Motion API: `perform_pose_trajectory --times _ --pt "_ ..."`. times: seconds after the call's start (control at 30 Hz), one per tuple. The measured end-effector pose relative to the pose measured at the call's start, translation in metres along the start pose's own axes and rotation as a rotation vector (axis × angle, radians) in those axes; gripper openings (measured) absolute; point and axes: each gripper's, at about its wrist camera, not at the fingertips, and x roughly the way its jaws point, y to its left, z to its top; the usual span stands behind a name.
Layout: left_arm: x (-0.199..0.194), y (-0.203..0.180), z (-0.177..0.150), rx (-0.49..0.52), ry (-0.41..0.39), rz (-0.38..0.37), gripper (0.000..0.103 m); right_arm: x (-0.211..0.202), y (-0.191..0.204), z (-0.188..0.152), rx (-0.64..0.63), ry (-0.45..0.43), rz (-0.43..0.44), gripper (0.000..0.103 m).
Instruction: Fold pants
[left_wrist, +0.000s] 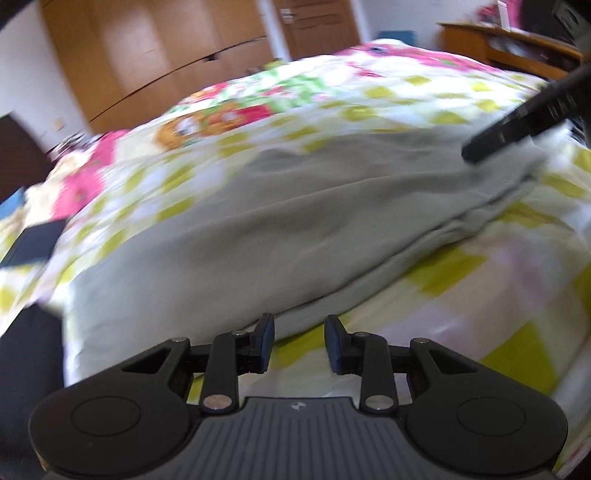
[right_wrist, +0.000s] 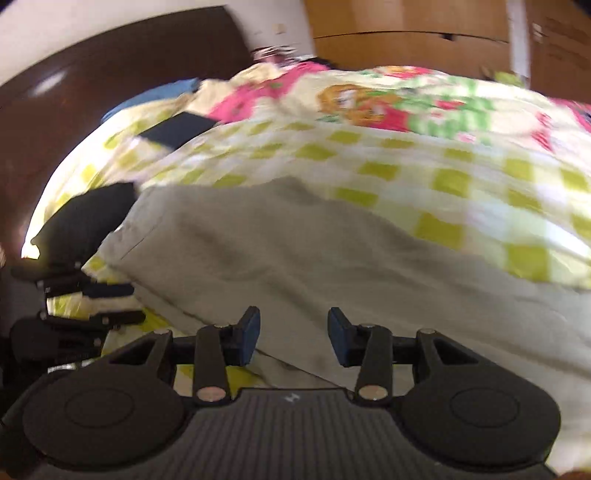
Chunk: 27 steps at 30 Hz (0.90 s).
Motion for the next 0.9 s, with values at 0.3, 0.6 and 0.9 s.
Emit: perform_pose_trajectory --times 0.3,0.6,0.9 --pt "0.006 0.096 -0.052 -0.022 0.027 0.229 0.045 0.115 0.126 0.041 -0.376 0.110 0.161 0.042" --pt "0.015 0.116 -0.066 0.178 -0.019 0.232 0.047 0.161 0.165 0.052 -0.454 0.131 0.106 0.039" --pt "0.029 0.127 -0.058 0.297 -0.039 0.259 0.025 0.157 0.174 0.076 -0.379 0.116 0.110 0.002"
